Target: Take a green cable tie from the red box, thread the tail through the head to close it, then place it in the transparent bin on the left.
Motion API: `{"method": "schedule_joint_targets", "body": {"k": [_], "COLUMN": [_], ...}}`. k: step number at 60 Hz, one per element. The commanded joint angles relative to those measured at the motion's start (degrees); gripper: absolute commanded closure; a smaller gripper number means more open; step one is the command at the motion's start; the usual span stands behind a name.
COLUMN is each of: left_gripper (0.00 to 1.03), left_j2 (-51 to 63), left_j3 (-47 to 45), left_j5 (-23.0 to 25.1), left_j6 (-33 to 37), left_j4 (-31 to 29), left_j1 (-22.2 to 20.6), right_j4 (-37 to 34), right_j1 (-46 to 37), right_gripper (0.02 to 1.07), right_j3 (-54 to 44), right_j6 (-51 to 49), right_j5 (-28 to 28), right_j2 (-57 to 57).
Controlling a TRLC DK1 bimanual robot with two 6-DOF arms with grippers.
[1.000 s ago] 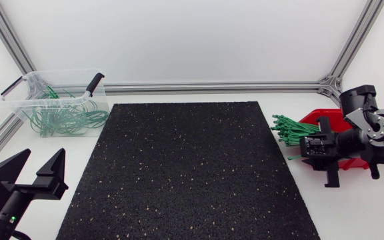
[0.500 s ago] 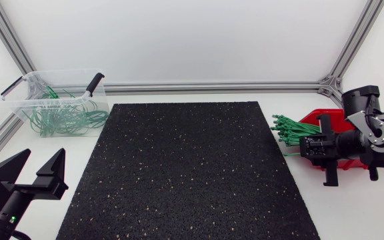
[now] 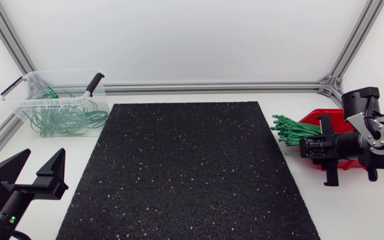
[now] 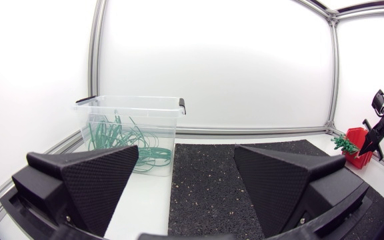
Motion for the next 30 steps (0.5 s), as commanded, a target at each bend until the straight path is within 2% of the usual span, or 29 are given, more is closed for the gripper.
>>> {"method": "schedule_joint_targets", "body": {"k": [1,16,30], "left_gripper": [0.03,0.03,0.03], "left_j2": [0.6,0.4,0.2], "left_j3": [-2.1,-2.1,-2.1], "left_j5": [-0.3,-0.3,-0.3], "left_j6": [-1.1,-1.3,-1.3], "left_j4": [-1.6,-1.6,-1.5], "left_j1": [-0.2,-0.5,-0.5], "right_j4": [-1.8,-7.6,-15.9], "right_j1": [0.3,1.2,6.7], "right_gripper": [1.01,1.01,1.01], "right_j3": [0.7,6.1,12.8], "right_j6": [-0.4,3.3,14.5], "right_j5": [-0.7,-3.4,-4.3], "right_j2": [-2.8,-10.6,-16.4]}}
